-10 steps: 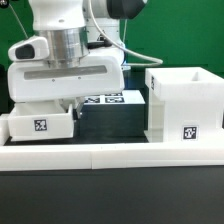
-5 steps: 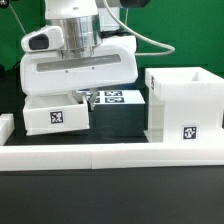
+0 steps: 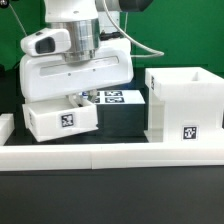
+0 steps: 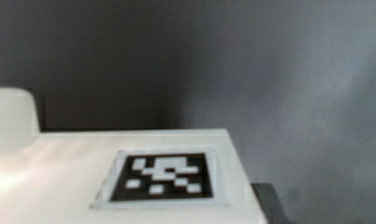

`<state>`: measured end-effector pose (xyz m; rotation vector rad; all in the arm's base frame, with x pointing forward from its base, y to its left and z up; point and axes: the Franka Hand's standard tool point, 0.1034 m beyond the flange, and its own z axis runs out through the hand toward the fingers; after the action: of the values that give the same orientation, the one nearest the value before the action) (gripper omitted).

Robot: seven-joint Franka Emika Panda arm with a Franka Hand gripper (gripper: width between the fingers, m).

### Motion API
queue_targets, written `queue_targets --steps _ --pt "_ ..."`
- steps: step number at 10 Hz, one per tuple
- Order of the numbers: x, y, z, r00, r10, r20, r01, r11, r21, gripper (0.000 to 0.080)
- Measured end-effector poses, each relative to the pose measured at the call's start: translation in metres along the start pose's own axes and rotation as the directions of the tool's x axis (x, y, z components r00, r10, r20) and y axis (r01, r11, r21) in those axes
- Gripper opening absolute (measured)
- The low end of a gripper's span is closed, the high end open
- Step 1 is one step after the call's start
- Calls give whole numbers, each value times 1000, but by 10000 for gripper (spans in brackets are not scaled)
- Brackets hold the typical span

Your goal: Assemble drawer

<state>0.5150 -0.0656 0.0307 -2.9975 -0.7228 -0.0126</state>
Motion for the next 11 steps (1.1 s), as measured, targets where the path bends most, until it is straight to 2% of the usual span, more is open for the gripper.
queue_targets --steps 2,6,7,8,9,11 --pt "1 -3 1 980 -198 6 198 980 -12 42" --pt "-2 1 2 915 -404 21 404 915 -14 42" --pt "-4 2 2 881 -472 29 473 881 -15 42" --pt "-4 2 3 830 -557 36 558 829 -31 42" --pt "-2 -2 4 760 -648 51 650 759 -34 42" --pt "3 -7 7 658 -750 75 753 658 -24 42"
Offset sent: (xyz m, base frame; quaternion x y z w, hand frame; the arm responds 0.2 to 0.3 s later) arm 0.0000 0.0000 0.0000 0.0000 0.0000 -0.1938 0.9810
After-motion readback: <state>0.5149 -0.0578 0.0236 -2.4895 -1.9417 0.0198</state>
